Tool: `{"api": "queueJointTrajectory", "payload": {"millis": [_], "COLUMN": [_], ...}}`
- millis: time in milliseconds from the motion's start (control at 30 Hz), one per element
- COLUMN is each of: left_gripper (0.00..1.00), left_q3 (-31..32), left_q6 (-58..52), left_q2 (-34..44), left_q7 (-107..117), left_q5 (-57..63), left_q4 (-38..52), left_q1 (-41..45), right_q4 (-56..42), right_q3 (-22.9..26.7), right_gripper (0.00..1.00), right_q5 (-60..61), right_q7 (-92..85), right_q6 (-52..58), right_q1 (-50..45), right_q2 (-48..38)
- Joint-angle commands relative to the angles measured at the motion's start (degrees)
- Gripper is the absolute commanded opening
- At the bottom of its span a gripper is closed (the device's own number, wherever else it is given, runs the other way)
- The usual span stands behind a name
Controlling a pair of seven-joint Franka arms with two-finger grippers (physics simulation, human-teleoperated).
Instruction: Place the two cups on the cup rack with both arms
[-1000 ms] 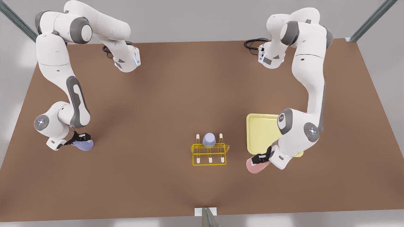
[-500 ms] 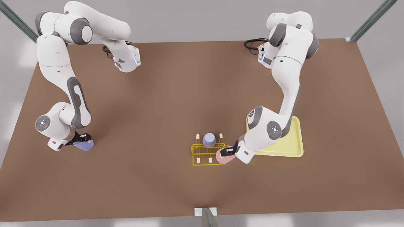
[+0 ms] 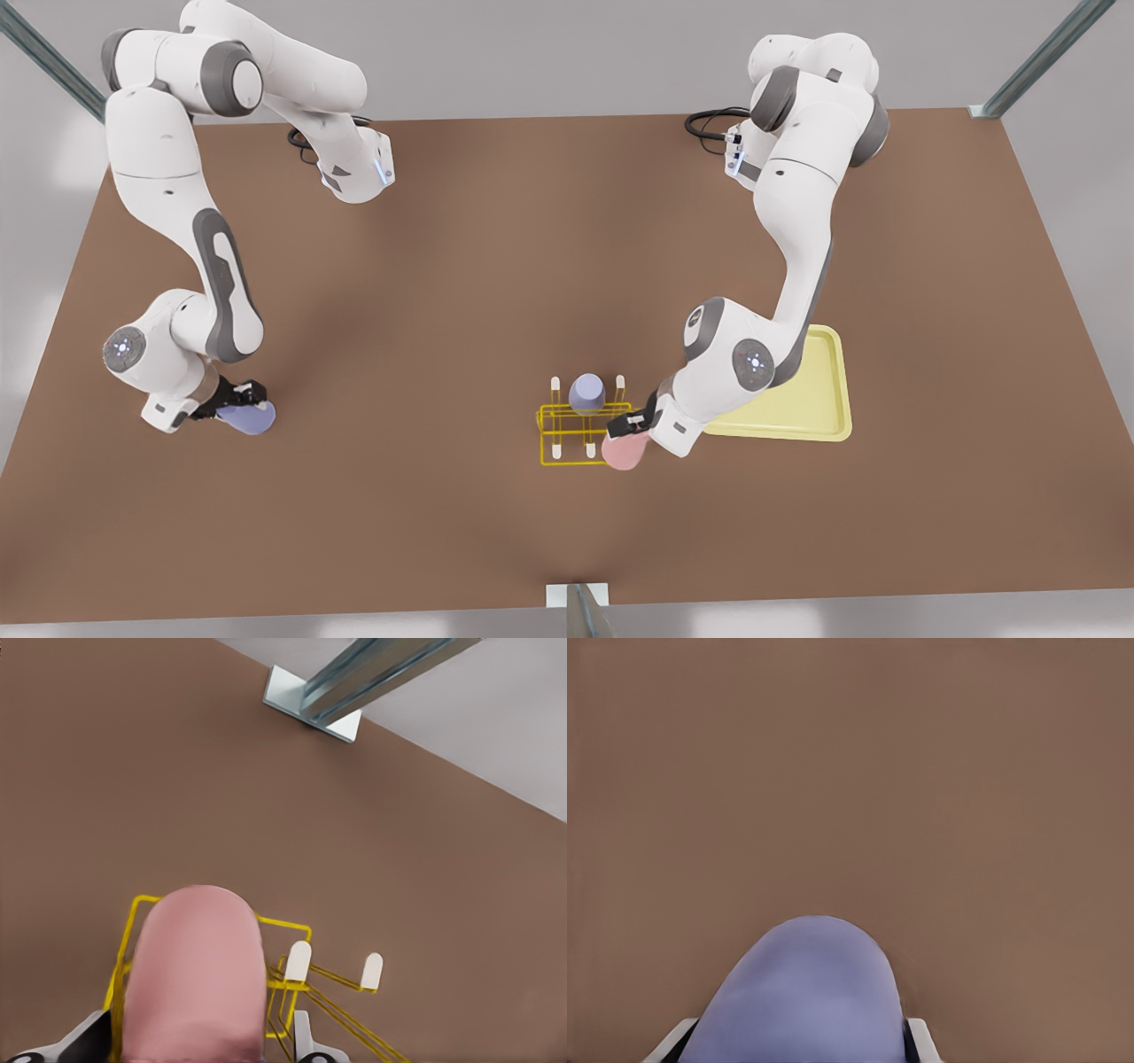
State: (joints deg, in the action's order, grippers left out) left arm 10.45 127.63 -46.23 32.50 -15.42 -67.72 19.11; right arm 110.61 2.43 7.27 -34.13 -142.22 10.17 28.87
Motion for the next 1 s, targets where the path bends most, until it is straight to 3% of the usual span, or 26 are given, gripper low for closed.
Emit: {"api": "queueJointTrajectory", "payload": {"millis": [0,100,167,300,333,400,433,467,500,667,733,967], "left_gripper": [1.00,1.00,1.00,1.00,1.00,1.00,1.00,1.00,1.00,1.00,1.00,1.00], "left_q3": [0.01,-1.13,-2.71,-2.71,-2.97,-3.06,-3.15,-3.06,-3.24,-2.89,-2.97,-2.98], "left_q6": [-0.02,-1.07,-14.93,-39.21,-41.33,-32.19,-32.80,-38.51,-38.60,-44.40,-40.97,-44.14], "left_q2": [0.09,0.79,1.58,6.94,11.24,29.26,31.99,30.94,30.24,30.32,29.27,28.92], "left_q7": [4.24,3.97,3.97,-13.77,-20.79,-33.82,-33.82,-33.82,-33.73,-34.09,-34.17,-34.26], "left_q5": [0.21,3.19,7.94,14.18,15.85,21.13,21.04,20.60,15.95,16.03,15.77,15.59], "left_q4": [0.13,0.39,7.06,7.60,4.89,-19.11,-21.49,-18.68,-18.33,-17.80,-17.80,-17.45], "left_q1": [-0.04,-0.48,-2.67,-10.50,-11.29,-13.40,-13.40,-13.23,-13.66,-13.84,-14.02,-14.19], "right_q4": [-0.56,-1.71,-2.06,-2.76,-2.85,-2.85,-2.85,-3.38,-4.43,-7.77,-10.85,-20.95], "right_q3": [-1.37,-2.96,-2.96,-2.96,-2.96,-2.78,-2.87,-2.87,-2.87,-2.78,-2.78,-2.96], "right_gripper": [0.83,0.83,0.83,0.83,0.83,0.83,0.83,0.83,0.83,0.83,0.83,0.82], "right_q5": [0.47,4.85,9.42,15.41,15.76,16.20,16.20,16.20,16.55,18.31,18.31,21.82], "right_q7": [0.11,-0.06,0.03,2.13,4.33,8.99,10.22,11.80,13.47,21.82,24.37,35.09], "right_q6": [1.51,2.47,2.83,3.44,3.44,3.44,3.44,3.88,5.02,7.13,8.71,12.76], "right_q1": [0.11,-0.07,-1.73,-5.60,-6.66,-9.64,-10.35,-11.05,-12.11,-17.20,-19.31,-25.81], "right_q2": [-0.04,0.40,0.40,0.31,0.22,-0.39,-0.39,-0.39,-0.31,-0.04,1.01,6.55]}}
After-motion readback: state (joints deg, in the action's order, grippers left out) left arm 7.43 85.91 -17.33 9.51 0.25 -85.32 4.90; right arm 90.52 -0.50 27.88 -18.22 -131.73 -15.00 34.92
